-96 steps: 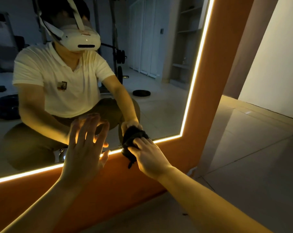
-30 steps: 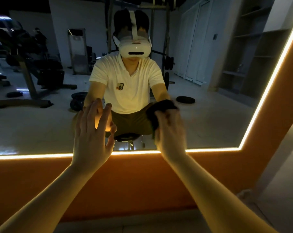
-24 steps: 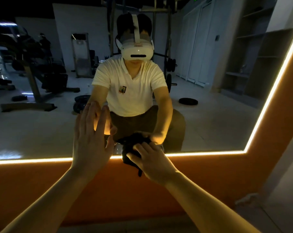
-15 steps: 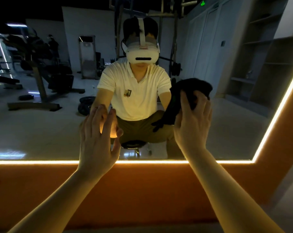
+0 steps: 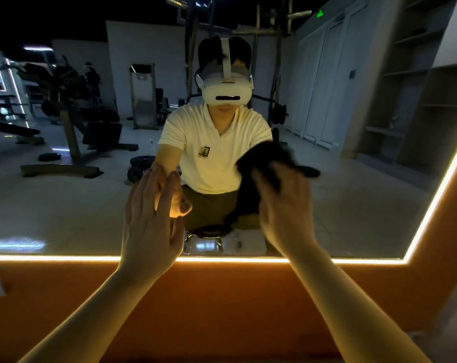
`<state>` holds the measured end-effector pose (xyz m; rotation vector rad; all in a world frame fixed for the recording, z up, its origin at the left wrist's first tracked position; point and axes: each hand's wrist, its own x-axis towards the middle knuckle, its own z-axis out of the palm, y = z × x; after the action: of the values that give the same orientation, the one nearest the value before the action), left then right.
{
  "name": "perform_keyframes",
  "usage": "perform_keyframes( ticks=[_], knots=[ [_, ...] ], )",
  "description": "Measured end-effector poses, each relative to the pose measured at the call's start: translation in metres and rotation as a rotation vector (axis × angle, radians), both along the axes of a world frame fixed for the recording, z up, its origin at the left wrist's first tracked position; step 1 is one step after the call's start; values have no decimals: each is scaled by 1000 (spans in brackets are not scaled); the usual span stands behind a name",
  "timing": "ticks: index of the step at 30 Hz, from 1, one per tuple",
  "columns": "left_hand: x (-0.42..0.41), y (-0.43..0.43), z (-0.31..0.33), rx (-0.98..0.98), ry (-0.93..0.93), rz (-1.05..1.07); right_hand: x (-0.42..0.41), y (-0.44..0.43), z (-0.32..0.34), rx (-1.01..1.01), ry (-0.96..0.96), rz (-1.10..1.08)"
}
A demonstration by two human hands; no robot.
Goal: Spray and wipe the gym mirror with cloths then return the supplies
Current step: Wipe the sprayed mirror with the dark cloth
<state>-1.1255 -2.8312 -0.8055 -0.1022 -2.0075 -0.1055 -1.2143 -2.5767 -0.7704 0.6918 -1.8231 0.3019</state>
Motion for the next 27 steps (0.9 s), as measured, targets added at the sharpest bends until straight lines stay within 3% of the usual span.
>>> perform_keyframes(
  ticks=[3, 5, 12, 14, 18, 23, 27],
  knots=[
    [4, -2, 3, 9, -12, -25, 1, -10, 28, -286, -40, -61],
    [7, -5, 5, 26, -23, -47, 7, -33, 19, -249, -52, -51],
    [15, -20, 8, 44, -75, -1, 31, -89, -73, 654, -49, 237],
    [16, -23, 8, 39, -99, 3, 25, -73, -83, 740, -111, 220],
    [18, -23, 7, -4, -59, 16, 11, -30, -74, 523, -42, 157],
    [25, -44, 4, 51, -94, 281, 13, -6, -61, 60, -131, 42],
    [32, -63, -4, 31, -170, 305, 30, -21, -81, 84, -265, 64]
  ],
)
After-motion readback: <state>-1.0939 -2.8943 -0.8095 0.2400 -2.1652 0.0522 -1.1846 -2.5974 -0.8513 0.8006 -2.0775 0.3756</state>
